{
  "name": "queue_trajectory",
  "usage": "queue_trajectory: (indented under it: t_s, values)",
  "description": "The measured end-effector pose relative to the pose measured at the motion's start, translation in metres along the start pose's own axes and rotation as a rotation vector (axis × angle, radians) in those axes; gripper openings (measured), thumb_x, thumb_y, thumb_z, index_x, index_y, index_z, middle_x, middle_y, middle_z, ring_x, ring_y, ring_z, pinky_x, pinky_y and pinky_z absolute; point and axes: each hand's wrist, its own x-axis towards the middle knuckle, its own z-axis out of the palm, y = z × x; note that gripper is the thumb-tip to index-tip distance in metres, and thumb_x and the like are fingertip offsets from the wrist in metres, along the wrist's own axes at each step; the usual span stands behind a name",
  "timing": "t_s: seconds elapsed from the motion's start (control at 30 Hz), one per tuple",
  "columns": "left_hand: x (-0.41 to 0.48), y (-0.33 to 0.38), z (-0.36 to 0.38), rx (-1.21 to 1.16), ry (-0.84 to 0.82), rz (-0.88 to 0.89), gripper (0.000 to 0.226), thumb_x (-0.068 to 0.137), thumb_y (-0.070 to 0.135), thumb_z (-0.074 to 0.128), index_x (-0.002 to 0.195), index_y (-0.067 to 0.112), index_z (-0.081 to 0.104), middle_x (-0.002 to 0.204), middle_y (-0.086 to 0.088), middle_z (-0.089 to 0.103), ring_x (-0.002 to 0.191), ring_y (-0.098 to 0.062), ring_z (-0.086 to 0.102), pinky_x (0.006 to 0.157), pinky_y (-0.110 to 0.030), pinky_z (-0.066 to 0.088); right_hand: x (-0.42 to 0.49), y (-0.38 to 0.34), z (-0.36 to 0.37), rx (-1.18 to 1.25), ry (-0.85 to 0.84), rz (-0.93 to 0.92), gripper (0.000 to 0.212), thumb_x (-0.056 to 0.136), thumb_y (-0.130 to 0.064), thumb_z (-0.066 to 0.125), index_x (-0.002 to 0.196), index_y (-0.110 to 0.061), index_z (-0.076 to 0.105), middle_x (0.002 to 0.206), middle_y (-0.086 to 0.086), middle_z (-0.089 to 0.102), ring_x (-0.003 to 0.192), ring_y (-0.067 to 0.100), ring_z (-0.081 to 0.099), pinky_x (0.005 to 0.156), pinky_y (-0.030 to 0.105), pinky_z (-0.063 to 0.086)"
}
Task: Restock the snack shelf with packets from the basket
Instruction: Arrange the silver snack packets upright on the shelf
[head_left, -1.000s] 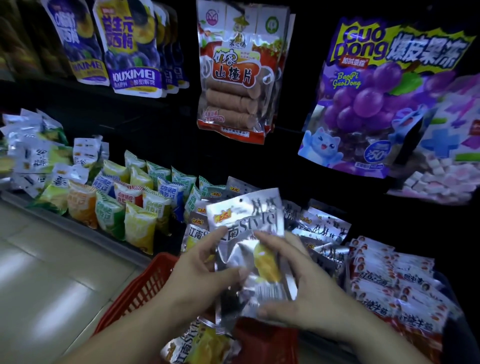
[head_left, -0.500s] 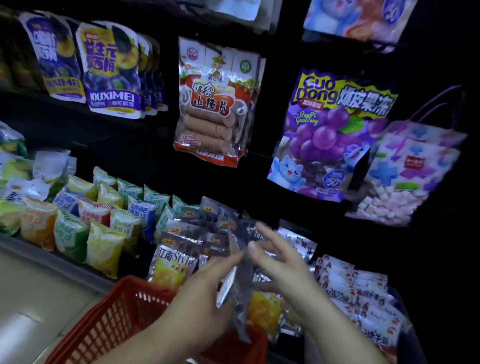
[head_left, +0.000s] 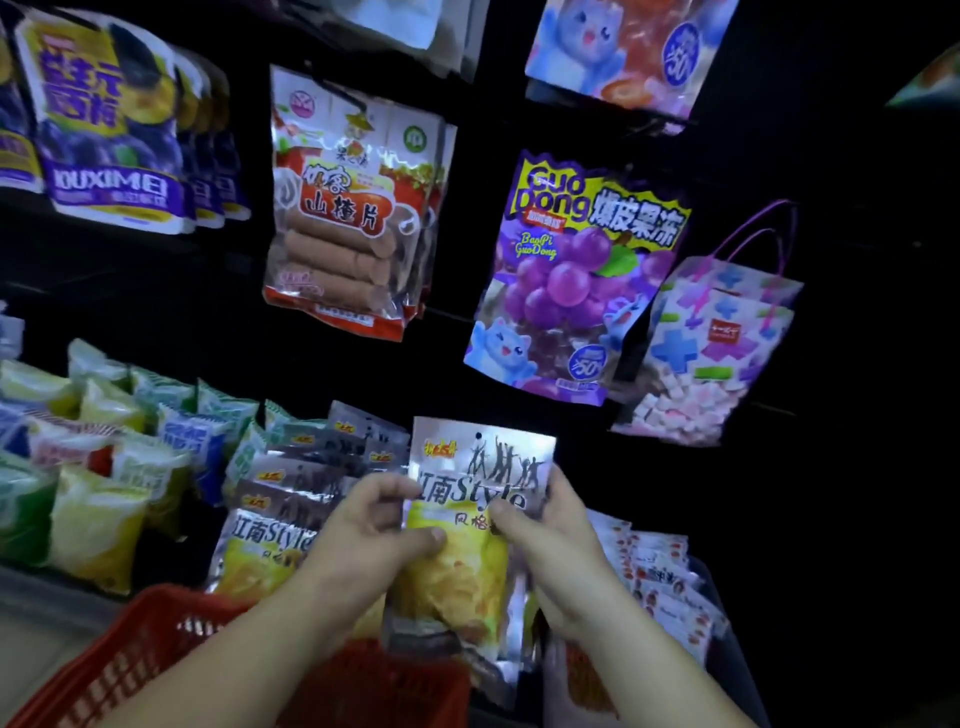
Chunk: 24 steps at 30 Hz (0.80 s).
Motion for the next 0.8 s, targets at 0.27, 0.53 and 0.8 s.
queue_trajectory:
  t_s: [0.27, 0.53, 0.8]
  values:
    - [0.042, -0.031, 0.020, 0.231, -0.050, 0.039, 0.025, 0.088, 0.010, 0.079, 0.098, 0.027, 0.063, 0.066, 0.002, 0.051, 0.053, -0.005, 0.047, 0.050, -0.022, 0.046, 0.035, -0.008, -0.044, -0.100, 0.143, 0.015, 0.019, 0.082, -0.010, 0.085, 0.097, -0.013, 0.075, 0.086, 0.004, 0.073, 0.071, 0.011, 0.068, 0.062, 0.021, 0.053]
    - [0.082, -0.117, 0.014, 0.525, -0.213, -0.214, 0.030, 0.093, -0.003, 0.065, 0.073, 0.021, 0.063, 0.069, 0.007, 0.062, 0.058, 0.000, 0.057, 0.059, -0.010, 0.045, 0.062, 0.098, -0.039, -0.499, -0.153, 0.184, 0.013, 0.100, -0.010, 0.064, 0.088, -0.013, 0.059, 0.072, -0.001, 0.056, 0.064, 0.015, 0.048, 0.064, 0.026, 0.040]
    - [0.084, -0.158, 0.010, 0.443, -0.077, -0.151, 0.033, 0.085, 0.006, 0.058, 0.088, 0.039, 0.055, 0.095, -0.002, 0.059, 0.086, -0.021, 0.057, 0.070, -0.039, 0.049, 0.057, 0.131, -0.030, -0.465, -0.189, 0.248, 0.012, 0.104, -0.023, 0.057, 0.093, -0.026, 0.054, 0.074, 0.010, 0.052, 0.047, 0.012, 0.037, 0.052, 0.026, 0.034]
